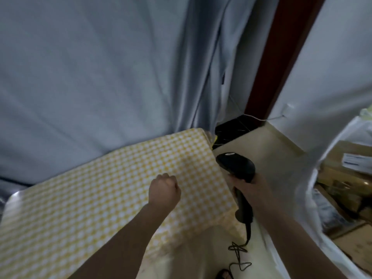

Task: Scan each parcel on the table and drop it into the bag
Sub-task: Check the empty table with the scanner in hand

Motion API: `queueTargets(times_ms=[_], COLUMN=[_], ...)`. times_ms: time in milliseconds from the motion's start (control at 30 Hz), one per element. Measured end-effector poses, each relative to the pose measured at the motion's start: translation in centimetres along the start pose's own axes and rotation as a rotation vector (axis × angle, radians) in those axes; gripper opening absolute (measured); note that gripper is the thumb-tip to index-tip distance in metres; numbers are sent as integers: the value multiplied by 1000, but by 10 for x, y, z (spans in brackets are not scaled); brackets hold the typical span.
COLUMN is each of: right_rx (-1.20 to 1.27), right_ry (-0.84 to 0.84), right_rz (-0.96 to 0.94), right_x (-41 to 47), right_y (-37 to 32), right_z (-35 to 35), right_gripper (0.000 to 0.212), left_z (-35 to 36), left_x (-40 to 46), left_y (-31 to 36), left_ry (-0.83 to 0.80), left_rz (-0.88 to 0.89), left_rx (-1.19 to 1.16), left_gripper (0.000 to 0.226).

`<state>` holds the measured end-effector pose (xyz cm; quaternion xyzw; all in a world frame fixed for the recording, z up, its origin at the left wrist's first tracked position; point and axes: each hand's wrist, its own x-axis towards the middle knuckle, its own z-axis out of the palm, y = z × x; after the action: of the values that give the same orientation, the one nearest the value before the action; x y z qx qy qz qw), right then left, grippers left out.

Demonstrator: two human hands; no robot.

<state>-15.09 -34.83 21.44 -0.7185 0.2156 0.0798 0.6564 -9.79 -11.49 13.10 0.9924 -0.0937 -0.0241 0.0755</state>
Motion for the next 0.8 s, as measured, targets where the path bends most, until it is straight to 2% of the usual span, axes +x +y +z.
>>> queueTargets(times_ms=[100, 233, 467, 700, 800], right_rx=[18, -14, -111, -335, -381], right_ry=[-47, -64, -8, -69, -116], right_rz=[1, -12, 35, 68, 98], right_x=[-8, -19, -21, 16, 49], right_y=[0, 3, 20, 23, 23], right_z=[42, 98, 182, 225, 237], right_gripper=[19, 15, 21, 28, 31], left_z=[-13, -24, -27, -17, -15], left_x=[-27, -57, -81, -68, -49], left_y=[-43, -104, -190, -230, -242], left_ry=[-34, 11, 52, 33, 49], left_rz=[-94, -157, -160, -171, -181], left_rx=[-36, -90, -157, -195, -205], left_gripper=[7, 4, 15, 15, 9])
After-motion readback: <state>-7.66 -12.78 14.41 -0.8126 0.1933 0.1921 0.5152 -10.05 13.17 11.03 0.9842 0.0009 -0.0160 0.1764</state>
